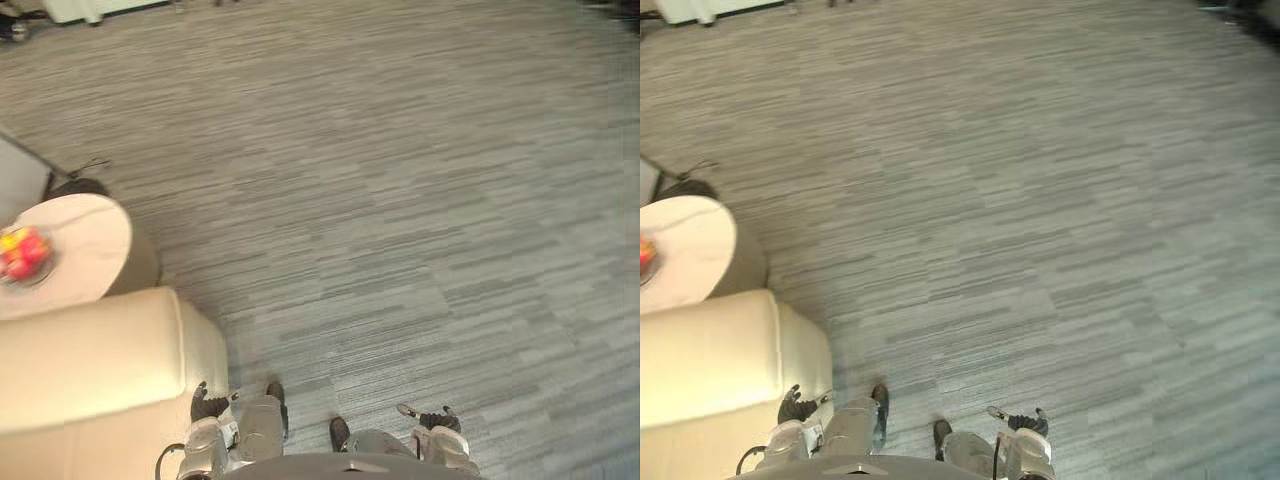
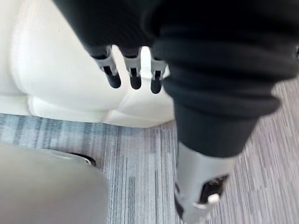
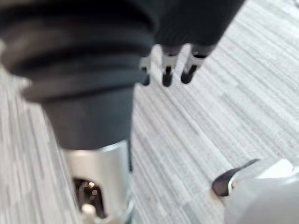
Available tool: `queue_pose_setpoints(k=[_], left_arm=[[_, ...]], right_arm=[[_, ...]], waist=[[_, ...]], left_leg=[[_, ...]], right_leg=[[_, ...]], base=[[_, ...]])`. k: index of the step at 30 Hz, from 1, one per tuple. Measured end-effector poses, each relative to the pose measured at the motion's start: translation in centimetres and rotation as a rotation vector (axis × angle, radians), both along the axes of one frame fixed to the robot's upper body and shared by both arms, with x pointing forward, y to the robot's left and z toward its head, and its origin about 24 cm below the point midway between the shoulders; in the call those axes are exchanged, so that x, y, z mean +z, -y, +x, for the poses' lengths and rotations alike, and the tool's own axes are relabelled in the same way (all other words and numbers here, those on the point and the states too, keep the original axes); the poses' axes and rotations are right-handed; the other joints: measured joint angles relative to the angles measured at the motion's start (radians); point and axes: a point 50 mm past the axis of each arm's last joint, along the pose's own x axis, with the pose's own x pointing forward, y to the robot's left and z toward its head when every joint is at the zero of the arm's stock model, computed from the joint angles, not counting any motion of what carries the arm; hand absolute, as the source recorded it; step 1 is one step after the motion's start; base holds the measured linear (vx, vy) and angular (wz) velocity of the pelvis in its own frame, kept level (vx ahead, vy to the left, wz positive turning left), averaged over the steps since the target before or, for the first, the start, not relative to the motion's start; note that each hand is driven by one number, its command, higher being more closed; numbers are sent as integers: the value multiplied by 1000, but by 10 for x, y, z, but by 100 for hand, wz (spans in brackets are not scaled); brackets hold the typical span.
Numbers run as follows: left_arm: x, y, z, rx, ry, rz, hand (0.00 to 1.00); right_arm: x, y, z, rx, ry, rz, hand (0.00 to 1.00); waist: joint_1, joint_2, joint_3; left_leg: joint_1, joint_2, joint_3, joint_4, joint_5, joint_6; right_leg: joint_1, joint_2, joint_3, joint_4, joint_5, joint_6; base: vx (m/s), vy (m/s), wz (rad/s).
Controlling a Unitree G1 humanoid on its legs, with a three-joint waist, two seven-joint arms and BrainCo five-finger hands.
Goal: Pick up cushions and gather them together orderly.
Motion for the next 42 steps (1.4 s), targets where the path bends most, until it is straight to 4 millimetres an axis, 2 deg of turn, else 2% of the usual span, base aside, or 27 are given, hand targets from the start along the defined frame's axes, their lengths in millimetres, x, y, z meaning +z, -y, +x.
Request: queue_pose_setpoints(k=[1,2,3,4,5,7,9,10,11,12,14,16,17,19,22,26,27,29,30,31,32,34,36,37,40,41,42], left_arm=[[0,-7,-1,-9,-7,17,0],[0,-7,-2,-16,-13,18,0],[0,-7,-1,-44,-19,24,0],[0,-7,0,-83,-21,36,0],[1,-6,3,-126,-22,49,0],[2,-10,7,-153,-22,70,0],[2,-16,8,-157,-30,87,0],[2,-19,8,-164,-37,96,0],[2,-22,8,-169,-44,104,0],[0,-16,7,-173,-51,91,0],[-2,-9,7,-185,-55,75,0],[-3,-3,8,-217,-60,74,0],[-2,-4,9,-223,-57,78,0],[-1,-7,11,-238,-47,95,0],[3,-10,15,-263,-26,121,0],[5,-10,18,-279,-14,134,0],[5,-10,20,-288,-13,141,0],[5,-10,20,-297,-16,146,0],[5,-10,20,-304,-17,148,0],[6,-12,20,-307,-17,154,0],[7,-13,24,-309,-8,157,0],[6,-14,23,-306,-16,149,0],[3,-15,13,-300,-45,140,0],[-1,-17,4,-295,-78,140,0],[-3,-22,1,-314,-105,152,0],[-3,-23,-1,-328,-119,160,0],[-3,-23,-1,-328,-121,159,0]], right_arm=[[-1,-6,-1,-9,0,20,0],[-1,-7,1,-6,4,22,0],[0,-8,6,4,14,22,0],[1,-8,12,12,26,22,0],[3,-7,16,19,33,19,0],[5,-8,30,72,43,9,0],[7,-9,36,77,59,9,0],[8,-8,37,76,60,6,0],[8,-6,36,75,57,0,0],[10,2,37,74,56,-21,0],[11,9,37,74,53,-37,0],[9,13,32,74,31,-46,0],[8,13,30,73,24,-45,0],[8,13,29,91,18,-50,0],[9,13,32,103,23,-57,0],[8,9,33,100,25,-47,0],[8,9,32,84,26,-44,0],[7,7,31,82,25,-38,0],[8,6,32,83,27,-36,0],[7,3,32,83,28,-28,0],[7,1,34,83,33,-22,0],[8,0,35,80,40,-19,0],[7,1,33,67,38,-13,0],[5,-1,27,62,28,-8,0],[4,-3,21,72,16,-11,0],[2,-3,16,67,7,-9,0],[3,-2,16,68,10,-13,0]], waist=[[2,-27,-14],[-1,-31,-15],[-3,-30,-13],[-8,-28,-12],[-16,-23,-9],[-12,-1,4],[-12,3,9],[-14,-5,12],[-19,-21,21],[-27,14,28],[-35,40,35],[-37,54,43],[-32,69,59],[-30,67,73],[-25,54,89],[8,58,91],[12,55,94],[21,42,98],[26,30,94],[23,10,86],[26,0,92],[40,-1,91],[50,-11,80],[44,-26,54],[30,-47,44],[16,-54,44],[14,-54,44]], left_leg=[[34,2,77,-3,-31,11],[46,7,102,-4,-40,19],[71,19,153,-5,-57,29],[88,26,198,-8,-62,36],[111,31,240,-20,-63,37],[173,57,316,-54,-63,37],[199,67,361,-66,-63,37],[216,59,389,-69,-67,28],[240,41,396,-66,-81,5],[254,61,391,-69,-87,-6],[249,83,391,-41,-88,-11],[174,161,372,185,-85,-6],[107,239,298,408,-38,42],[52,256,212,583,-61,44],[-52,203,138,638,-92,21],[-172,120,117,336,-93,12],[-179,78,112,121,-47,7],[-136,20,119,-81,141,9],[-113,-10,127,-118,178,44],[-104,-31,137,-120,170,55],[-116,-38,144,-74,141,89],[-127,-39,148,22,76,107],[-99,-52,159,55,24,123],[-59,-77,172,41,-49,124],[-16,-104,176,52,-91,131],[37,-111,175,51,-111,141],[58,-111,174,48,-115,143]], right_leg=[[-32,-28,-30,58,-2,36],[-45,-35,-52,82,-6,71],[-85,-57,-123,137,-9,152],[-123,-108,-256,188,-13,159],[-146,-180,-438,213,-22,126],[-150,-264,-732,164,-7,57],[-164,-276,-843,74,39,30],[-168,-273,-877,2,121,0],[-167,-274,-856,-34,215,-45],[-163,-247,-836,-32,219,-45],[-164,-216,-812,-59,206,-41],[-154,-166,-766,-87,184,-42],[-94,-116,-740,-117,170,-60],[-38,-88,-705,-122,146,-68],[22,-83,-646,-136,123,-59],[58,-92,-582,-190,124,-42],[79,-109,-569,-203,116,-8],[123,-147,-541,-215,90,38],[136,-166,-531,-224,84,51],[140,-179,-520,-237,84,53],[157,-188,-514,-261,111,64],[190,-204,-497,-263,124,80],[190,-233,-462,-185,106,109],[126,-272,-442,9,46,172],[-18,-335,-393,374,50,199],[-101,-355,-379,602,72,208],[-122,-359,-384,662,71,207]], base=[[352,318,-129],[222,169,-144],[156,146,-117],[191,172,-133],[206,162,-118],[222,58,-135],[196,-61,-101],[170,-93,-67],[221,-88,-79],[224,-91,-71],[191,-78,-64],[140,-76,-73],[228,-80,-65],[232,-38,-65],[238,55,-63],[247,141,-63],[420,268,-30],[414,251,-21],[394,194,-1],[520,205,11],[401,148,12],[407,192,2],[321,186,-12],[298,161,-11],[366,99,6],[360,16,8],[288,6,3]])
